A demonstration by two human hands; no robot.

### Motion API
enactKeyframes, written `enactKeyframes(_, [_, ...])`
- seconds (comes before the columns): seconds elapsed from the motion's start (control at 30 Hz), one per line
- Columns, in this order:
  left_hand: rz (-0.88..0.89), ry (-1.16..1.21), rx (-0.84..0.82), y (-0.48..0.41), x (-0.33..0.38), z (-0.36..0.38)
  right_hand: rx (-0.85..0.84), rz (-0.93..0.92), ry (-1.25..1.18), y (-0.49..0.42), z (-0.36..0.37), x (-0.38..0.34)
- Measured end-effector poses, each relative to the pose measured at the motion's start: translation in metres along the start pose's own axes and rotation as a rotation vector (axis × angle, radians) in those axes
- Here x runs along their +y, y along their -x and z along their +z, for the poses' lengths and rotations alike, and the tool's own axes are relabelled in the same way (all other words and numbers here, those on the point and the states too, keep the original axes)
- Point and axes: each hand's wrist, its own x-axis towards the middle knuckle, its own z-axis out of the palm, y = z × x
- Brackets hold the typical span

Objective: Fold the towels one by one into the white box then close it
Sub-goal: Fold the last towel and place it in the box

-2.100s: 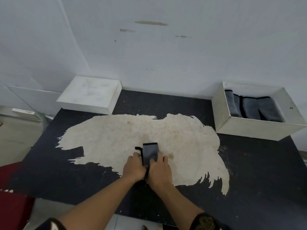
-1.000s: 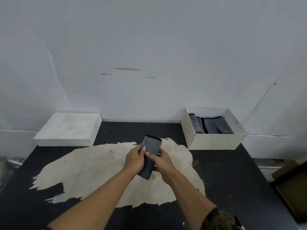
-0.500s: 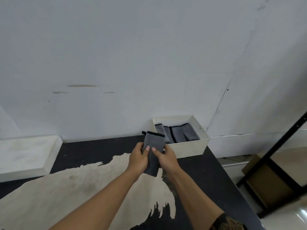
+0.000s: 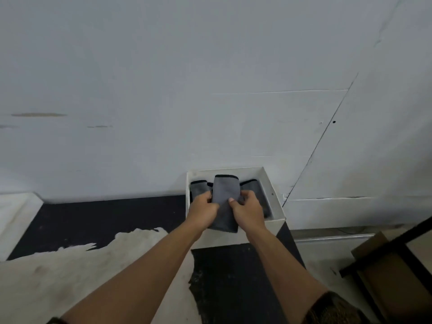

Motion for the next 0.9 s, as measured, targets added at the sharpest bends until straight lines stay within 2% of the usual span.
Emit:
enactKeyframes(0.1, [-0.012,0.048,0.057,-0.032,-0.003,0.016,0.017,0.011,0.176,-0.043,-0.007,0.001])
enactKeyframes(0.23, [-0.084,0.028,0.105,-0.068,-0.02,0.035,-0.087,0.032,0.295,-0.084,0.0,0.016])
enactKeyframes(0.3, [-0.119,0.0,0.13,-0.079,-0.028,0.041,-0.133,0.053,0.222,-0.095,0.009,0.023])
enactKeyframes(0.37, [-0.157,-0.003,0.153,-0.088,-0.031,0.044,-0.174,0.089,0.045,-0.101,0.017,0.026])
enactKeyframes(0.47, [-0.229,0.056,0.105,-0.097,-0.03,0.042,-0.228,0.155,-0.257,-0.105,0.021,0.024])
enactKeyframes(0.5, [-0.231,0.059,0.087,-0.101,-0.03,0.041,-0.235,0.16,-0.284,-0.107,0.021,0.024])
enactKeyframes(0.57, [-0.203,-0.004,0.068,-0.107,-0.034,0.04,-0.216,0.135,-0.194,-0.113,0.022,0.028])
enactKeyframes(0.73, [-0.138,-0.221,-0.009,-0.116,-0.033,0.044,-0.19,0.029,0.204,-0.119,0.023,0.034])
enactKeyframes(0.9, [-0.102,-0.378,-0.026,-0.118,-0.029,0.048,-0.201,-0.013,0.342,-0.116,0.025,0.039])
